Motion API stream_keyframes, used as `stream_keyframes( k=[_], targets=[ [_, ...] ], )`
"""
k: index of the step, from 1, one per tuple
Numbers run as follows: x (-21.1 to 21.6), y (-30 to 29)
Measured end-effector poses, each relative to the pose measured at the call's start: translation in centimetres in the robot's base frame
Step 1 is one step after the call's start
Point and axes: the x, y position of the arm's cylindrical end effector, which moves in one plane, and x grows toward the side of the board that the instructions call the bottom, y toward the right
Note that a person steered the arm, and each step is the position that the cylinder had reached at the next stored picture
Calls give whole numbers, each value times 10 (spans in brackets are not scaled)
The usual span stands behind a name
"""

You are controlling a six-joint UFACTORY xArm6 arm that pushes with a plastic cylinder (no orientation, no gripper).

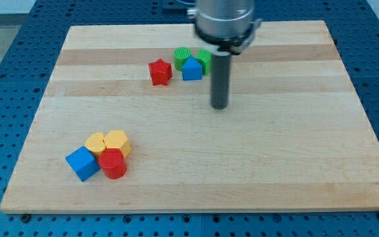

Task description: Slide the green star to the bottom right of the blue triangle

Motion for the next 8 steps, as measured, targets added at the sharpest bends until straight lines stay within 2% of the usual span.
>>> stream_keyframes(
  k=[1, 3, 4, 5, 8],
  targets=[
    [-28, 23],
    [-113, 23],
    [-140, 7],
    [-132, -32],
    [-67, -68]
  ],
)
